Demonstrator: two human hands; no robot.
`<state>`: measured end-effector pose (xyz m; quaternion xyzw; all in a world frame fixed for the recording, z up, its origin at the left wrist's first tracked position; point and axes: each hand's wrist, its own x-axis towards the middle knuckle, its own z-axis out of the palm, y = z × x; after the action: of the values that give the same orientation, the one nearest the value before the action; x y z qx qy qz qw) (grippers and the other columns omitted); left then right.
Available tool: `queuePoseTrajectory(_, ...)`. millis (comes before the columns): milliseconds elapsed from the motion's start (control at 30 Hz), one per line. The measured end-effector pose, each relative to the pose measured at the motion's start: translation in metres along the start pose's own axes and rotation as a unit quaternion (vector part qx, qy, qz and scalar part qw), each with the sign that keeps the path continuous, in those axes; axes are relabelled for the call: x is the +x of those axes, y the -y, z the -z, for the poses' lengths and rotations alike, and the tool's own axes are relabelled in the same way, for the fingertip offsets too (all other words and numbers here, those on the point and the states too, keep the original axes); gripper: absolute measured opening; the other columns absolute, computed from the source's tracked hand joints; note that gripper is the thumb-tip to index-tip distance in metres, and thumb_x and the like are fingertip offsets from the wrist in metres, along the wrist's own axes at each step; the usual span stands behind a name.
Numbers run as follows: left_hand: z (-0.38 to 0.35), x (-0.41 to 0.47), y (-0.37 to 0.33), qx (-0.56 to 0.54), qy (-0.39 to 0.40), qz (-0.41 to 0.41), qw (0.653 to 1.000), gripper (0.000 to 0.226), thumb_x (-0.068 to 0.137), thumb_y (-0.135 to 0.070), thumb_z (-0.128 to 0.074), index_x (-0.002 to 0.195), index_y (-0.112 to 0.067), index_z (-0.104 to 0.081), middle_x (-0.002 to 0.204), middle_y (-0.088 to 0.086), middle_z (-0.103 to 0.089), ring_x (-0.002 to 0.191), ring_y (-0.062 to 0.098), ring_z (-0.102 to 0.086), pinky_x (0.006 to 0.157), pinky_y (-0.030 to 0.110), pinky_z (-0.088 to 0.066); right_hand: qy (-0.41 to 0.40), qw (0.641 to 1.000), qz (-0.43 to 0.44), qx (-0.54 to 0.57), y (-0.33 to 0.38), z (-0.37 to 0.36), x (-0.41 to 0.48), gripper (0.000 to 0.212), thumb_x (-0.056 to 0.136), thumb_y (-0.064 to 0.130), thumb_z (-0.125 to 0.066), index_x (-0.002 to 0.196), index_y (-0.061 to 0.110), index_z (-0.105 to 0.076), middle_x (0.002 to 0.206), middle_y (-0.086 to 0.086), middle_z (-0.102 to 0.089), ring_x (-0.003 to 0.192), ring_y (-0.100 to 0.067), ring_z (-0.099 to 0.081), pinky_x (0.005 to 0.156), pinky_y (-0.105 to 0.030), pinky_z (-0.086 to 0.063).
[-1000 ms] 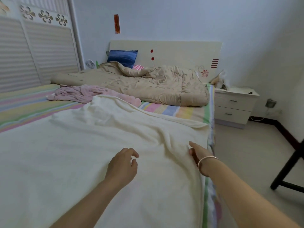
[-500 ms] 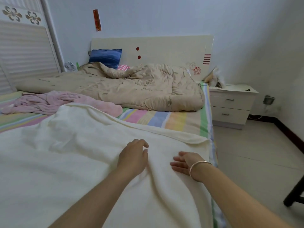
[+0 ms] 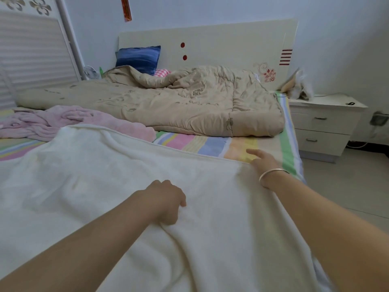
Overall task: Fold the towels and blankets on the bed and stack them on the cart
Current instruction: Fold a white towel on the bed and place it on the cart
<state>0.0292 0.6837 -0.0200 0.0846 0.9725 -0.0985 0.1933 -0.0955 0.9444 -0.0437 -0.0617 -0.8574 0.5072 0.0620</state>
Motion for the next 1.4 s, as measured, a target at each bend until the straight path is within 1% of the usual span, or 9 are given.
queuePoseTrajectory(167,0.001,-0.009,-0.012,0.114,-0.075,0.029,0.99,0.032,0.093,-0.019,-0.048,0.125,-0.02,-0.053,0.126,0.002,-0.054,0.117,0.022,-0.049,0.083,0.029,-0.033,0.043,0.966,0.184,-0.177,-0.024,0.004,-0.028,0.034,0.09,0.004,-0.05,0.117,0.016,-0.065,0.133,-0.007,-0.056,0.124,-0.025,-0.05,0.098,-0.021,-0.034)
queuePoseTrajectory(300,0.001,-0.024,-0.011,0.121,-0.117,0.052,0.984,0.032,0.095,-0.026,-0.051,0.126,-0.019,-0.053,0.126,0.003,-0.055,0.119,0.022,-0.049,0.085,0.028,-0.036,0.057,0.892,0.004,-0.449,-0.057,0.043,-0.025,0.057,0.094,0.053,-0.033,0.141,0.02,-0.037,0.151,-0.009,-0.033,0.138,-0.03,-0.03,0.112,-0.042,-0.026)
queuePoseTrajectory(467,-0.008,-0.041,-0.006,0.05,-0.223,0.044,0.973,0.014,0.087,-0.017,-0.052,0.096,-0.024,-0.045,0.092,-0.004,-0.048,0.102,0.021,-0.055,0.071,0.029,-0.033,-0.058,0.911,0.187,-0.364,-0.029,0.039,-0.079,0.043,0.091,0.026,-0.058,0.131,0.014,-0.053,0.133,-0.011,-0.055,0.125,-0.03,-0.046,0.104,-0.036,-0.032)
queuePoseTrajectory(567,-0.017,-0.052,-0.002,-0.035,-0.304,0.039,0.951,0.013,0.084,-0.018,-0.05,0.086,-0.022,-0.038,0.085,-0.006,-0.041,0.093,0.024,-0.054,0.065,0.03,-0.031,0.108,0.952,0.191,-0.214,0.009,0.009,-0.141,0.015,0.086,0.014,-0.062,0.087,0.027,-0.069,0.082,0.007,-0.072,0.078,-0.01,-0.064,0.079,-0.026,-0.046)
queuePoseTrajectory(700,-0.032,-0.075,0.008,-0.262,-0.422,0.081,0.864,0.017,0.069,-0.019,-0.052,0.065,-0.019,-0.036,0.071,-0.002,-0.044,0.067,0.024,-0.047,0.055,0.032,-0.03,0.242,0.95,0.084,-0.176,0.035,-0.027,-0.181,0.034,0.095,0.037,-0.054,0.064,0.022,-0.059,0.066,0.005,-0.06,0.064,-0.011,-0.052,0.068,-0.024,-0.042)
queuePoseTrajectory(933,-0.071,-0.114,0.006,-0.402,-0.372,0.115,0.829,0.008,0.087,-0.014,-0.057,0.085,-0.012,-0.064,0.088,-0.006,-0.06,0.08,0.022,-0.061,0.071,0.036,-0.048,0.37,0.919,-0.125,0.052,0.076,-0.057,-0.211,0.102,0.052,0.093,-0.05,0.124,0.021,-0.063,0.121,0.002,-0.066,0.11,-0.018,-0.063,0.105,-0.035,-0.043)
queuePoseTrajectory(1133,-0.072,-0.123,0.01,-0.359,-0.396,0.124,0.836,0.011,0.087,-0.013,-0.053,0.086,-0.013,-0.064,0.094,-0.003,-0.058,0.085,0.022,-0.058,0.065,0.033,-0.042,0.274,0.954,-0.049,0.112,0.098,-0.067,-0.232,0.013,0.09,0.024,-0.065,0.081,0.015,-0.062,0.091,-0.004,-0.064,0.078,-0.017,-0.059,0.074,-0.025,-0.048)
queuePoseTrajectory(1300,-0.038,-0.102,0.007,-0.294,-0.443,0.085,0.842,0.025,0.092,-0.029,-0.046,0.093,-0.018,-0.069,0.124,-0.003,-0.052,0.115,0.022,-0.05,0.077,0.035,-0.048,0.113,0.984,0.037,0.134,0.111,-0.042,-0.21,0.009,0.09,0.022,-0.063,0.094,0.015,-0.062,0.093,-0.003,-0.063,0.092,-0.024,-0.061,0.081,-0.032,-0.049)
queuePoseTrajectory(1400,-0.018,-0.077,-0.013,-0.337,-0.39,0.01,0.857,0.037,0.102,-0.036,-0.037,0.128,-0.029,-0.062,0.161,-0.006,-0.013,0.141,0.02,-0.026,0.107,0.035,-0.035,-0.019,0.996,0.022,0.089,0.108,-0.005,-0.18,0.028,0.096,0.024,-0.051,0.116,0.005,-0.055,0.107,-0.009,-0.06,0.095,-0.024,-0.055,0.074,-0.025,-0.036)
